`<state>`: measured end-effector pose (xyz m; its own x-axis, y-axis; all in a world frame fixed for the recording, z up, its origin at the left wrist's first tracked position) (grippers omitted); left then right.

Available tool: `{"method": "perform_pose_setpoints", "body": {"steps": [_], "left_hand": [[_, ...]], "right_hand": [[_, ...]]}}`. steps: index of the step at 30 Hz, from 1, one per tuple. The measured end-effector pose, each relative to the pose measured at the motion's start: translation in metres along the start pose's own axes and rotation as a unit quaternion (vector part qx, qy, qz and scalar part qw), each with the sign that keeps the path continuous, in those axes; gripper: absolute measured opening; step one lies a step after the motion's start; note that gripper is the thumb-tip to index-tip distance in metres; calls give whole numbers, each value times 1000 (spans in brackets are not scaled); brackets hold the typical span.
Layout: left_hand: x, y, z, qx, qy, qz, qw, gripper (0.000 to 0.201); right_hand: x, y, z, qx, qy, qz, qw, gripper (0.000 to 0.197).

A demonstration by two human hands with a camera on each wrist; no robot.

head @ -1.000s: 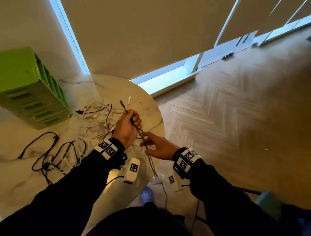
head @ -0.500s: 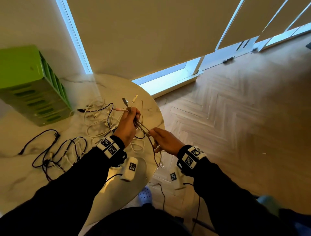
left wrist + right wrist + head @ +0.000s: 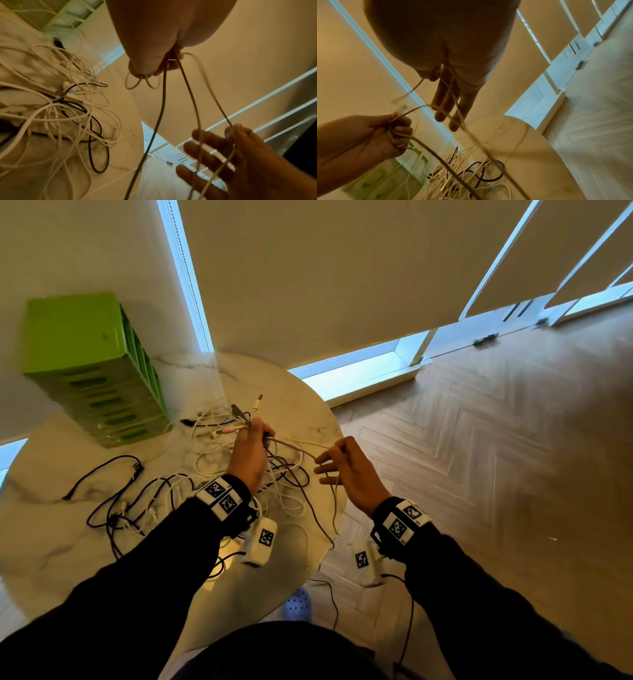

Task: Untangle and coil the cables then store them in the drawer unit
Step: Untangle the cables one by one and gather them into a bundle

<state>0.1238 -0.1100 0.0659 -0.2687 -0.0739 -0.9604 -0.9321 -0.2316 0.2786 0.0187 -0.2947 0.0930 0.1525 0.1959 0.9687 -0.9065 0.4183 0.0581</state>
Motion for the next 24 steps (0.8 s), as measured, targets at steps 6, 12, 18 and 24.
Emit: {"method": "perform_pose_setpoints", "body": {"steps": [6, 12, 18, 24], "left_hand": [[-8, -3, 3, 69, 208, 141, 966, 37], [-23, 21, -12, 185, 261, 167, 933, 41], [-28, 28, -14, 217, 253, 168, 928, 40], [-29, 12, 10, 161, 234, 145, 948, 38]], "right_hand": [[-57, -1, 29, 104, 415, -79, 900, 25], [-66, 20, 5, 254, 462, -58, 848, 99], [22, 9, -51, 225, 144, -3, 964, 40], [38, 13, -69, 233, 89, -11, 968, 24]]}}
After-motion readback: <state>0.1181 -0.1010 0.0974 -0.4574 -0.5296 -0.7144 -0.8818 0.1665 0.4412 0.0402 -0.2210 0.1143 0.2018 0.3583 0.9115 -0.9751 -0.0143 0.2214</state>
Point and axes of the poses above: each hand's wrist, its own y-axis away from the middle knuckle, its own z-axis out of the back of the hand, x = y × z, the point moved 8 cm from there along -y, towards the middle knuckle, and after that the axes turned 15 degrees about -x, right-handed, at the moved point
